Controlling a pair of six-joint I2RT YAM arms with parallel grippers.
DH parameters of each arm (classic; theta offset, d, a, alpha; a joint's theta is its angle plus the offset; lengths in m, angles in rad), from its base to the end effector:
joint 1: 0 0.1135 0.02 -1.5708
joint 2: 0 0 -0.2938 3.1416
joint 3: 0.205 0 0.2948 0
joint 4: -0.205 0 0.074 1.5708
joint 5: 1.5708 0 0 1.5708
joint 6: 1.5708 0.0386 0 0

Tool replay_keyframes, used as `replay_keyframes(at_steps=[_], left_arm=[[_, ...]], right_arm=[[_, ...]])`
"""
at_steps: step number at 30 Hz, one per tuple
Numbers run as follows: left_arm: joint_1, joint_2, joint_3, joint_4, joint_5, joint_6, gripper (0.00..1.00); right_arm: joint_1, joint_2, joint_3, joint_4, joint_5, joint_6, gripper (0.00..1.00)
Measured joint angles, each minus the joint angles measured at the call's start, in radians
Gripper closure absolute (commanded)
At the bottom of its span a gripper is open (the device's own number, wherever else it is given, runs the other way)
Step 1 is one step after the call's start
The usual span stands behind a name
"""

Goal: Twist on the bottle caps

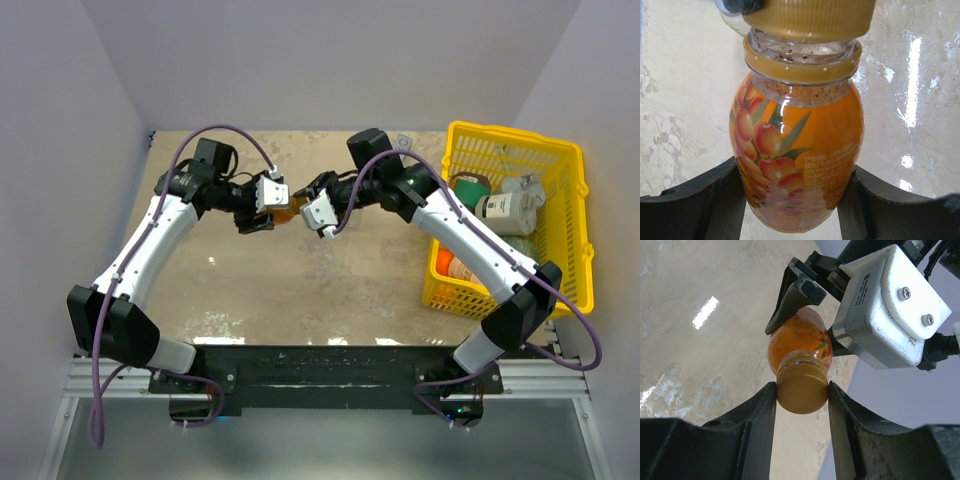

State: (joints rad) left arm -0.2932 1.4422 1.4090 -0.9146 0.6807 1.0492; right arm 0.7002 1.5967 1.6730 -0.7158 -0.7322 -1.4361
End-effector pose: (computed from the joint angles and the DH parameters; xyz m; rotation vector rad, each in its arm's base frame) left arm 0.3122 -0.1196 0.3708 1.6251 1.6273 -0.4805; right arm 0.2841 0.2731 0.4277 -1.9501 0.6297 0.3561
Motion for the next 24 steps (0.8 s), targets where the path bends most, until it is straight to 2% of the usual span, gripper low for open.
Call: replay_keyframes(at_steps=[11, 24], left_arm=[[-0.002, 0.000, -0.011, 0.020, -0.054, 0.034, 1.00], [0.009, -0.065, -0.089, 0.160, -0.094, 0.008, 1.00]], right_arm=[[0.001, 0.024, -0.008, 0.037, 0.004, 0.035, 1.00], [-0.007, 0.034, -0.030, 0.211, -0.014, 0.414, 1.00]])
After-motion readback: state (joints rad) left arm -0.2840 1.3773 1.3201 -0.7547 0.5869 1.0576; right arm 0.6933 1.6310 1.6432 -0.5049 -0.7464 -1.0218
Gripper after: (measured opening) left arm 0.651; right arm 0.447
